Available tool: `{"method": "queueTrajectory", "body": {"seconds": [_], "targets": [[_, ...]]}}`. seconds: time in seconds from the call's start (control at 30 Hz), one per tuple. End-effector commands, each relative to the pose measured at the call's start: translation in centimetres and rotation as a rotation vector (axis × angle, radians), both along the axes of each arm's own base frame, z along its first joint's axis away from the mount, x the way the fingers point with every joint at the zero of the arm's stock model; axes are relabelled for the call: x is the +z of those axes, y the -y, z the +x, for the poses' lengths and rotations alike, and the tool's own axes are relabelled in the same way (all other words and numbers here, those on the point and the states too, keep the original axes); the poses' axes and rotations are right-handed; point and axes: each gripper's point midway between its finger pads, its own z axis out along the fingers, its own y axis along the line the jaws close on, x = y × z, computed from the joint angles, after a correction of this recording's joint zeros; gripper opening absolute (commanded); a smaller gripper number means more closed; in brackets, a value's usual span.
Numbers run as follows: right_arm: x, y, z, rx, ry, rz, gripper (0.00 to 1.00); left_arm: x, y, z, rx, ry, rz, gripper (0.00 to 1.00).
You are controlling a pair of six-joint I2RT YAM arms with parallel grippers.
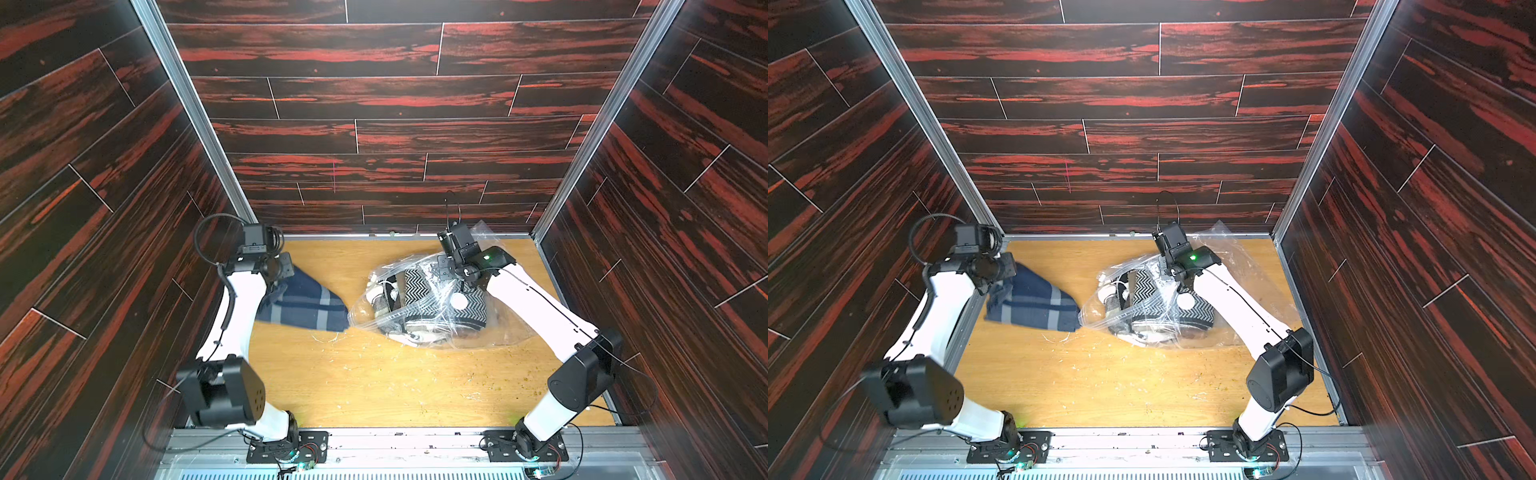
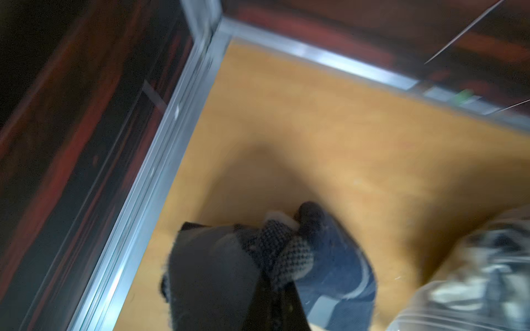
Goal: Take the scarf out of the vacuum bag
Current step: Place the scarf at the corner of the board.
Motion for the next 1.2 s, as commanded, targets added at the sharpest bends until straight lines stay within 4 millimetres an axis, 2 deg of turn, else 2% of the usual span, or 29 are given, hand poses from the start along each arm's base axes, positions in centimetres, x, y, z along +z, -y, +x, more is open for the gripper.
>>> {"method": "queueTrajectory", "body": {"seconds": [0.0, 0.03, 0.1, 0.17, 0.2, 0.3, 0.37, 0.43, 0.53, 0.67, 0.83, 0.9, 0.93, 0.97, 1.0, 1.03, 1.1, 1.17], "targets": [[0.2, 1.2, -0.6, -0.019, -0.004, -0.013, 0.0, 5.7, 1.6, 1.0, -0.134, 0.266, 0.034, 0.0], [0.0, 1.2, -0.6, -0.019, -0.006, -0.015, 0.0, 6.0, 2.0, 0.5, -0.149, 0.301, 0.03, 0.0], [-0.3, 1.0, -0.5, -0.015, -0.011, -0.013, 0.0, 5.8, 1.1, -0.4, -0.088, 0.375, 0.056, 0.0], [-0.6, 0.9, -0.4, -0.012, -0.017, -0.013, 0.0, 4.3, -0.1, -0.5, -0.024, 0.4, 0.096, 0.0], [-0.7, 0.7, -0.3, -0.009, -0.02, -0.01, 0.0, 3.2, -1.1, -0.2, 0.015, 0.353, 0.12, 0.0], [-0.8, 0.4, -0.1, -0.001, -0.021, -0.004, 0.0, -0.6, -3.0, 1.4, 0.1, 0.127, 0.132, 0.0], [-0.8, 0.3, 0.0, 0.0, -0.021, 0.0, 0.0, -2.6, -3.4, 2.7, 0.113, 0.003, 0.121, 0.0], [-0.7, 0.3, 0.0, 0.002, -0.017, 0.001, 0.0, -4.1, -3.7, 4.2, 0.126, -0.064, 0.111, 0.0], [-0.7, 0.3, 0.0, 0.003, -0.018, -0.001, 0.0, -4.9, -4.1, 6.3, 0.132, -0.072, 0.116, 0.0], [-0.7, 0.2, 0.1, 0.007, -0.017, 0.001, 0.0, -3.6, -4.9, 8.2, 0.131, -0.032, 0.162, 0.0], [-0.8, 0.1, 0.2, 0.012, -0.016, 0.004, 0.0, 0.2, -5.4, 9.2, 0.125, 0.081, 0.22, 0.0], [-0.8, 0.0, 0.2, 0.014, -0.016, 0.006, 0.0, 0.7, -5.5, 9.8, 0.123, 0.153, 0.248, 0.0], [-0.9, 0.0, 0.2, 0.016, -0.018, 0.006, 0.0, 0.4, -5.8, 10.0, 0.126, 0.157, 0.262, 0.01], [-0.9, -0.1, 0.2, 0.018, -0.021, 0.007, 0.0, -0.2, -6.1, 10.1, 0.133, 0.137, 0.271, 0.29], [-0.9, -0.1, 0.1, 0.02, -0.022, 0.01, 0.0, -0.8, -6.5, 10.2, 0.149, 0.099, 0.278, 0.66], [-1.0, -0.1, 0.1, 0.021, -0.023, 0.012, 0.0, -1.3, -6.9, 10.1, 0.174, 0.069, 0.286, 0.84], [-0.8, -0.2, 0.0, 0.026, -0.02, 0.018, 0.0, -2.0, -8.0, 9.7, 0.242, 0.022, 0.307, 1.0], [-0.5, -0.6, -0.1, 0.048, -0.014, 0.029, 0.0, -1.7, -8.2, 9.3, 0.261, 0.03, 0.304, 1.0]]}}
